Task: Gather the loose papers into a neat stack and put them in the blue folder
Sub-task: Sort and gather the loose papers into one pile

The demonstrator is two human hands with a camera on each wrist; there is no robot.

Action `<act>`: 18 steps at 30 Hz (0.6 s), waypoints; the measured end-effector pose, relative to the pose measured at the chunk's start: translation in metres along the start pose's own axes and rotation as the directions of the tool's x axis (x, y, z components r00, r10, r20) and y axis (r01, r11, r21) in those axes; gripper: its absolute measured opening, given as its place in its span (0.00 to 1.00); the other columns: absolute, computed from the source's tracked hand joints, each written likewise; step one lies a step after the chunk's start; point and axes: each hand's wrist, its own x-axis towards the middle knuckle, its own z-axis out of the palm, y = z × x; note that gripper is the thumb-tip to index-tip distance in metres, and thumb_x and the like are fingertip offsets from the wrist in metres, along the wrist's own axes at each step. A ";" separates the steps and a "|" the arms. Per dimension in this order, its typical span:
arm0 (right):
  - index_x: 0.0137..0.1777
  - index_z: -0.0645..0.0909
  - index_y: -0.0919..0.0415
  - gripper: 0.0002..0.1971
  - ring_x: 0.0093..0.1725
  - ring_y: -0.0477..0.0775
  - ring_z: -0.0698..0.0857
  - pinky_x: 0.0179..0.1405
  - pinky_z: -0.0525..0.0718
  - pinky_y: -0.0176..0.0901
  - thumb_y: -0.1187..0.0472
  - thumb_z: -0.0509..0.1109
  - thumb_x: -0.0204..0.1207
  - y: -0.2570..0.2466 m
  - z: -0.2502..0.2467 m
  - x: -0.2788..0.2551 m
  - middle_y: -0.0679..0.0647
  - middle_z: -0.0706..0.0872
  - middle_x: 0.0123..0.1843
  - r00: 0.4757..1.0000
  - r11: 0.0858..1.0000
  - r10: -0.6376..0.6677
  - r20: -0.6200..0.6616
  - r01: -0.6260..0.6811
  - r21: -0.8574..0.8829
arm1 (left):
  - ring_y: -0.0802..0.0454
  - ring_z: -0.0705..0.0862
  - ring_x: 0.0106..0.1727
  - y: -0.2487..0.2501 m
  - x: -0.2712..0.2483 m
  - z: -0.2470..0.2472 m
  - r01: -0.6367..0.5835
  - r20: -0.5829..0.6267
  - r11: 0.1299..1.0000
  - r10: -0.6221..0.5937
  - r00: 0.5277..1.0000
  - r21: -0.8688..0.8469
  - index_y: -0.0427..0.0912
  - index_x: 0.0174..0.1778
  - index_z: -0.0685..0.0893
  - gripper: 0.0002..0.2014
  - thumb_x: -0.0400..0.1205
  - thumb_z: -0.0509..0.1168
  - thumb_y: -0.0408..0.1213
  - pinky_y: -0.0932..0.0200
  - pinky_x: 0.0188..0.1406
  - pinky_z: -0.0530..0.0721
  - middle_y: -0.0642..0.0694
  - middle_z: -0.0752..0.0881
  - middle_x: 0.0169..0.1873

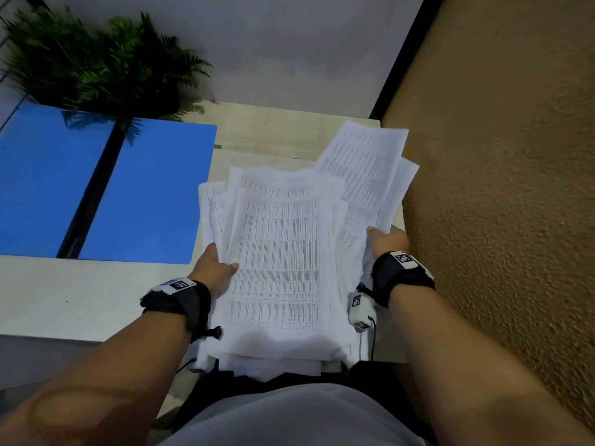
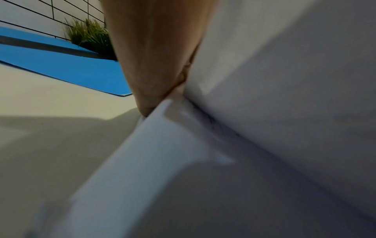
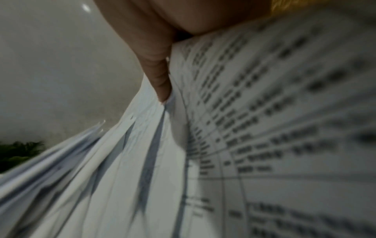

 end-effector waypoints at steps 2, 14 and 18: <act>0.63 0.83 0.69 0.15 0.53 0.64 0.86 0.46 0.77 0.42 0.62 0.66 0.80 -0.009 -0.015 -0.010 0.64 0.87 0.55 0.990 0.996 -0.092 -0.109 0.090 -0.020 | 0.31 0.83 0.64 0.003 -0.004 0.001 -0.007 -0.011 1.000 0.007 1.000 -0.006 0.40 0.68 0.71 0.20 0.82 0.67 0.35 0.33 0.64 0.80 0.37 0.83 0.63; 0.64 0.81 0.67 0.18 0.59 0.60 0.87 0.57 0.81 0.45 0.56 0.63 0.80 -0.097 -0.117 -0.068 0.65 0.88 0.60 0.662 0.795 -0.560 -0.499 0.599 -0.098 | 0.36 0.79 0.69 0.006 -0.011 -0.001 -0.008 0.024 0.997 0.010 1.000 -0.074 0.41 0.74 0.68 0.24 0.82 0.67 0.34 0.36 0.71 0.78 0.40 0.79 0.70; 0.52 0.85 0.62 0.10 0.39 0.48 0.83 0.41 0.80 0.37 0.59 0.68 0.76 -0.105 -0.108 -0.078 0.55 0.86 0.41 0.765 0.780 -0.566 -0.307 0.618 0.102 | 0.35 0.76 0.75 0.011 -0.019 -0.007 0.041 0.110 0.984 -0.022 0.994 -0.172 0.47 0.76 0.67 0.27 0.82 0.65 0.45 0.41 0.75 0.74 0.43 0.77 0.74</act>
